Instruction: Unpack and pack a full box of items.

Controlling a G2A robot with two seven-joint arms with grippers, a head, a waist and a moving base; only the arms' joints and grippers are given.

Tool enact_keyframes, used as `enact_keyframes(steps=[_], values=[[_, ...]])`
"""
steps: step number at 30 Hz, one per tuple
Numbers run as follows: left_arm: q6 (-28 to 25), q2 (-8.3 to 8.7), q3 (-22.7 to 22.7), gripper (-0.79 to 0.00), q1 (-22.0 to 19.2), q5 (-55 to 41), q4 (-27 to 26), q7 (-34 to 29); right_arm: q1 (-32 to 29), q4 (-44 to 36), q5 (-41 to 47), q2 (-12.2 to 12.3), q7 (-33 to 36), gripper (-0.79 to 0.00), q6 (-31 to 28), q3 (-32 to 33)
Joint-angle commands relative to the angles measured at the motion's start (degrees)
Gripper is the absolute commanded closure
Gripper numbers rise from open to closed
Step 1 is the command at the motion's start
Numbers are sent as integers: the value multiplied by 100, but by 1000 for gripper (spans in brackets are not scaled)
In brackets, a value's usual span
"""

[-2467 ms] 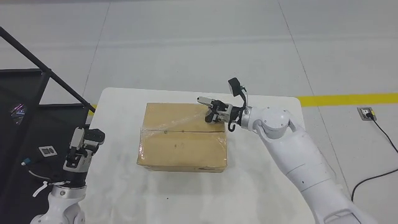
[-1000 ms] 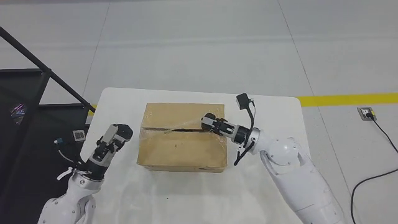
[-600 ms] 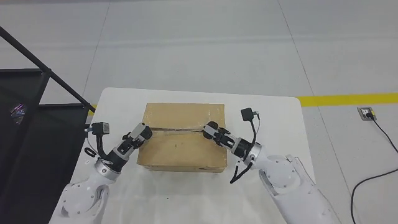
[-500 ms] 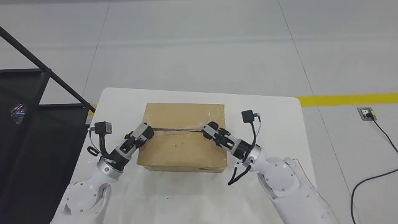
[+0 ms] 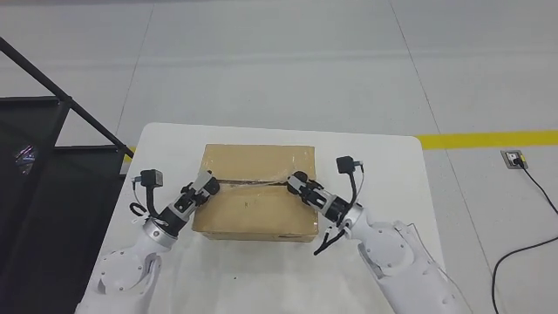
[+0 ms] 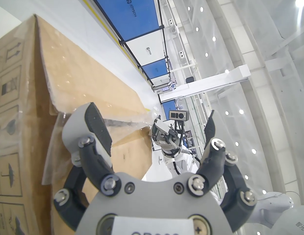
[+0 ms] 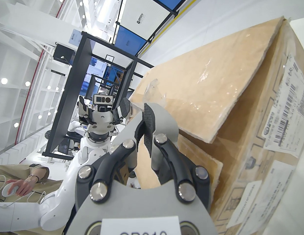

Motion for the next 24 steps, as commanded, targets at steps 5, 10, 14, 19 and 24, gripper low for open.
enact_keyframes(steps=[5,10,14,19,24], values=[[-7,7,51,-785,10,5,-5,16,-88,-99,8,20,30,-468,-22,99],[-14,14,72,-785,5,6,4,39,-320,-398,52,69,-154,-594,49,392],[-10,20,81,-785,-2,-5,21,61,-617,-985,247,129,-327,-720,-82,789],[-28,28,90,-785,-4,-11,30,80,-320,-1248,586,135,596,-351,95,616],[-52,35,94,-785,10,-47,42,96,797,-293,1244,14,1737,-49,875,61]])
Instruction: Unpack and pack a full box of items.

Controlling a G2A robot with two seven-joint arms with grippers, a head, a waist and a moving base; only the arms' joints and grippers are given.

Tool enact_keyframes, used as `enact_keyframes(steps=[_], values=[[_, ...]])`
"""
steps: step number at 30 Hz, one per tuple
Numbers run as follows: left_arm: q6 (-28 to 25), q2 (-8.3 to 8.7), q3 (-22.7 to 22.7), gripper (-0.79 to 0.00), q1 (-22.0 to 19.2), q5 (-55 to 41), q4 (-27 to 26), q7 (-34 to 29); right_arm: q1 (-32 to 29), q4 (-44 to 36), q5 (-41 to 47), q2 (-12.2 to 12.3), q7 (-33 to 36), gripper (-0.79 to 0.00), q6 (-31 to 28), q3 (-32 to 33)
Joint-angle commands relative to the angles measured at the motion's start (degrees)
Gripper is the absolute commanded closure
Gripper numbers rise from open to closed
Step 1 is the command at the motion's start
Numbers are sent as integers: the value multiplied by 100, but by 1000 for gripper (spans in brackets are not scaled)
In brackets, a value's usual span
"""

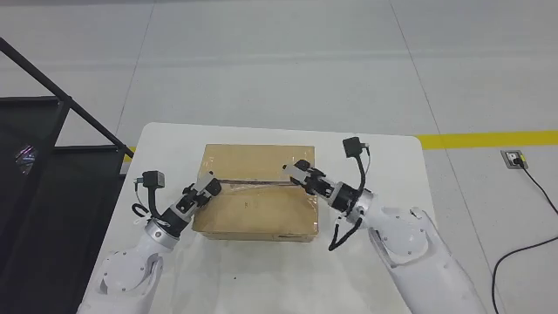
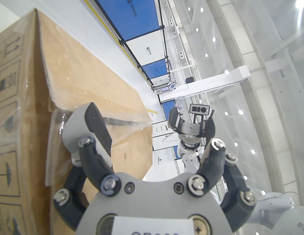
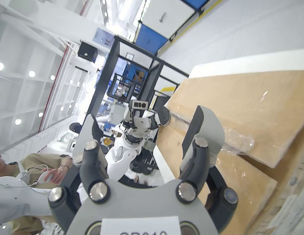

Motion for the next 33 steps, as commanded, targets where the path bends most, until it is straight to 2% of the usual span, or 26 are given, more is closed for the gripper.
enact_keyframes(steps=[1,2,9,13,20,25,33], values=[[-10,2,3,-785,7,-18,5,9,528,496,216,-59,510,-25,290,-256],[-17,3,6,-785,10,-21,9,11,745,719,256,-95,666,0,400,-396],[-54,7,39,-785,22,-76,41,47,1832,1866,244,-403,951,0,861,-1316],[-77,10,49,-785,25,-100,49,70,2100,2237,254,-567,841,0,752,-1683],[-77,18,67,-785,21,-118,58,63,2393,2798,-17,-773,601,0,931,-2094],[-82,27,62,-785,23,-111,63,68,2435,2839,-113,-778,777,0,1113,-2064],[-85,38,66,-785,26,-138,60,60,2198,2373,-531,-586,946,0,1621,-1667]])
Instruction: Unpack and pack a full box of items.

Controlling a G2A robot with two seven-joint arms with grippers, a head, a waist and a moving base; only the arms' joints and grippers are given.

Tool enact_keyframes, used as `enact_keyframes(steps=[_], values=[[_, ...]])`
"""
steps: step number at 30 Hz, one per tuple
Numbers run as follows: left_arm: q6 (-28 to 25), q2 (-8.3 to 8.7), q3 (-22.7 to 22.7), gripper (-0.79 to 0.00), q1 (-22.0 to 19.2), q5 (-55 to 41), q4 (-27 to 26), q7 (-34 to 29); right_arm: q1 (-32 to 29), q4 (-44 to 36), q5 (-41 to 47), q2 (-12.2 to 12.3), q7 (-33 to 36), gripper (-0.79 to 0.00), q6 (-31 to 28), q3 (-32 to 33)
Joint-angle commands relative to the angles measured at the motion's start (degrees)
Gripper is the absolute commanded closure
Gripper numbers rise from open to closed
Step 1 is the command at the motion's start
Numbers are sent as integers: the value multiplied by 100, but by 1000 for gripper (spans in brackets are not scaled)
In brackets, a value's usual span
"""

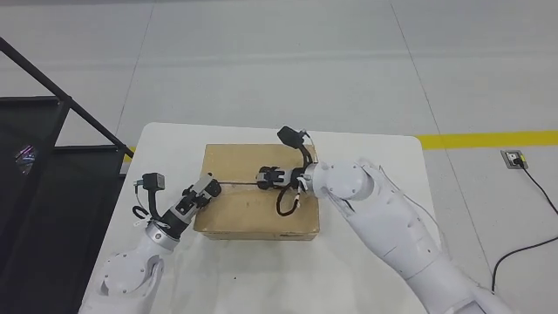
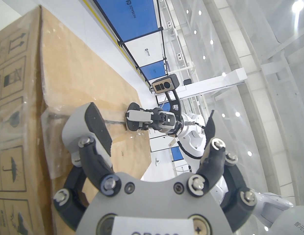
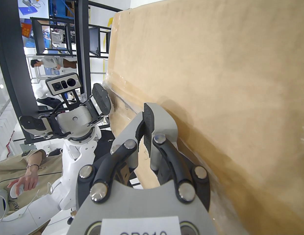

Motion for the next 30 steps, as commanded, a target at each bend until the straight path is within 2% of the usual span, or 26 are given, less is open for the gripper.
enact_keyframes(steps=[1,16,22,30], values=[[0,2,4,-785,-1,-1,-1,3,-77,-127,-112,56,16,0,144,125],[-44,25,-31,-785,59,-26,6,40,-862,-1291,-658,496,503,0,801,1217],[-125,66,-315,-785,212,-120,14,127,-1087,-1591,-791,598,671,0,1020,1459],[-126,116,-718,-785,424,-389,238,242,-1080,-1537,-740,591,599,0,979,1382]])
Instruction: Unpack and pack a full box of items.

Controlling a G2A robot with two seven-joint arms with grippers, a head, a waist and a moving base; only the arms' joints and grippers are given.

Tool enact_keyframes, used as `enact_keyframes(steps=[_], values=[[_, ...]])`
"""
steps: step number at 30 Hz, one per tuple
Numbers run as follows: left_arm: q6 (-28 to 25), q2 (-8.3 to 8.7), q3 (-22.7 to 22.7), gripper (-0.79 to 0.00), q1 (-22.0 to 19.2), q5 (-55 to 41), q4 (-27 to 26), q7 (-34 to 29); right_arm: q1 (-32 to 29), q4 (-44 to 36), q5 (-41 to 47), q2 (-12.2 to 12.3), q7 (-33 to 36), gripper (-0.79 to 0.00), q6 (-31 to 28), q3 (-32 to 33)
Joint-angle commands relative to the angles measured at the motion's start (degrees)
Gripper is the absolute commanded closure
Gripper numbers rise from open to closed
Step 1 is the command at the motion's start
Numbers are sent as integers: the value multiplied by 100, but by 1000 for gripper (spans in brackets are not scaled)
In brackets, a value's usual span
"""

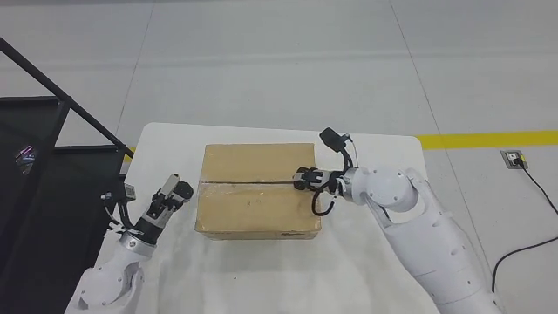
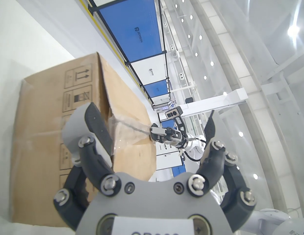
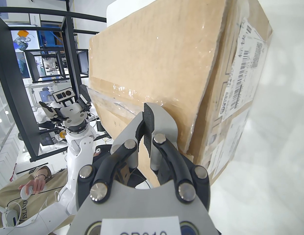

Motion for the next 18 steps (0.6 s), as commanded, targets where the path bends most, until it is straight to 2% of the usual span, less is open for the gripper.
enact_keyframes(steps=[1,7,18], values=[[13,5,-23,-785,15,-27,67,-13,33,39,33,-13,-44,0,-36,-40],[11,-2,143,-785,-33,56,190,-119,216,231,137,-92,-225,0,-104,-268],[-108,-20,339,-785,12,48,88,-136,773,839,348,-342,-388,0,-76,-897]])
